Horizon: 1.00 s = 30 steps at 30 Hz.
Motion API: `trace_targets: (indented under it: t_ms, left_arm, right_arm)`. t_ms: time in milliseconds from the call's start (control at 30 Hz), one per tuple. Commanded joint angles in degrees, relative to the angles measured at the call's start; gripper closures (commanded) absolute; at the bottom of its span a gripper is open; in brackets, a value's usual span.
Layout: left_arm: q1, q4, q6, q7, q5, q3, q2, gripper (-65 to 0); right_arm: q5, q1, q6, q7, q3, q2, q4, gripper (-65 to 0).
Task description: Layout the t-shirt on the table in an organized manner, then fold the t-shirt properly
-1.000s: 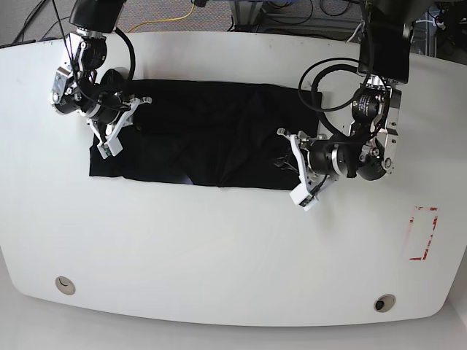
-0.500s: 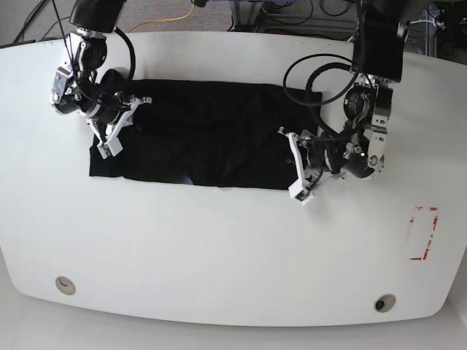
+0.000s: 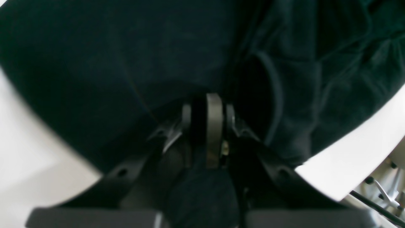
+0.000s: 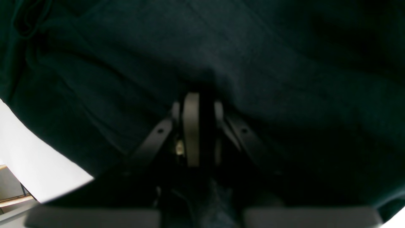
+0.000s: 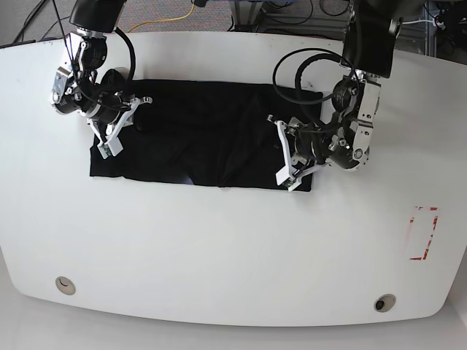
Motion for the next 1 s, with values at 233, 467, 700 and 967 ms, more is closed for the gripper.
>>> trace_targets:
  t_ms: [233,467,700,967]
  left_arm:
    - [0.4,0.9,2.7,-0.6,-0.7,1.8,0.0,-4.2]
    - [1.8,1.2,0.6,-0.5,-2.6,2.9,0.0,-4.2]
    - [1.8,1.3,-0.4,-0.5,-9.4,3.0,0.1,-4.2]
    - [0.7,1.5,-0.1,-0.5,-18.1,3.0,0.1,-4.2]
  right_arm:
    - [0.1,0.4,0.1,-0.3,0.1,0.7,0.7,-6.2]
    - [0.1,0.4,0.1,-0.3,0.1,0.7,0.7,-6.2]
    - [0.1,0.4,0.1,-0.3,0.1,0.7,0.7,-6.2]
    - [0.1,0.3,0.1,-0.3,0.1,0.7,0.7,-6.2]
